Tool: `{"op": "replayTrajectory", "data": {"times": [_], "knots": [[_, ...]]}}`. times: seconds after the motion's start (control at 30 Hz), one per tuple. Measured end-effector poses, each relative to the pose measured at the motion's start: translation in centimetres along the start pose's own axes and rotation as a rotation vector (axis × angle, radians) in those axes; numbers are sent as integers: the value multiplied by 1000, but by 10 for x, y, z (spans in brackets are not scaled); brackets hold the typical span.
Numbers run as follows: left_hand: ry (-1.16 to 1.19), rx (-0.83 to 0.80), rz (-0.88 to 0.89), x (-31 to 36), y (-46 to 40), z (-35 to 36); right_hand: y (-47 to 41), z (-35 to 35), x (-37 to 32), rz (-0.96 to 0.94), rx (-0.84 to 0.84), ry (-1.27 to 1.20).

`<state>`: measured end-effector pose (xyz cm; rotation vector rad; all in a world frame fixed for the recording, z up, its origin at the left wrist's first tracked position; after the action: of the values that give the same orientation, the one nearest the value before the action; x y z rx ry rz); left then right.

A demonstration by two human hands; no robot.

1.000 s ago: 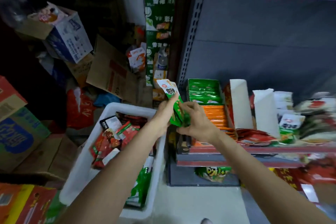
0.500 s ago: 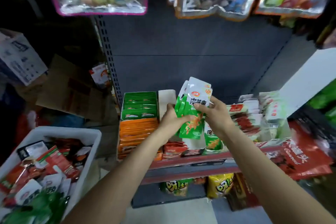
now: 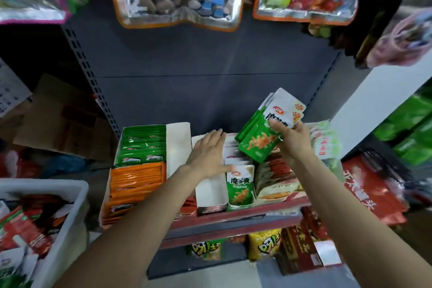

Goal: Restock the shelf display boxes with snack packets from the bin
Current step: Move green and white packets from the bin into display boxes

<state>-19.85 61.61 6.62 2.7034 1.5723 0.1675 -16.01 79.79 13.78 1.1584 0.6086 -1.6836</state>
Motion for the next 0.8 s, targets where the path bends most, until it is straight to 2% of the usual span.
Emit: {"op": "replayTrajectory", "data": {"times": [0.13,0.27,0.37,0.53,0.67,0.73,0.8], "knots": [[-98,81,-44,6,-9,1,-11,0,-2,-3,19,1],[-184,241,9,12,-9,-4,-18,-1,4,-3,47,-26],[-188,286,18,13,-7,-4,-22,0,4,-23,45,-53],[-122,171,66,15,-8,-4,-29,6,-1,-15,30,-79],[114,-91,189,20,13,3,-32,14,7,4,-99,-92],[158,-183,220,23,25,7,-32,18,17,32,-148,4],[147,-199,207,25,31,7,-31,18,29,37,-172,185]]}}
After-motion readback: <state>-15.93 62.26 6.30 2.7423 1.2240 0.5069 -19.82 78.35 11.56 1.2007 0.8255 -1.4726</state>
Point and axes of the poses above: each hand's wrist, its own y-axis away from the middle knuckle, its own z-axis out of the palm, x = y × z, the point moved 4 cm from there along -y, towards the middle knuckle, and after that the axes turned 11 degrees about -y, right-handed, at the moved point
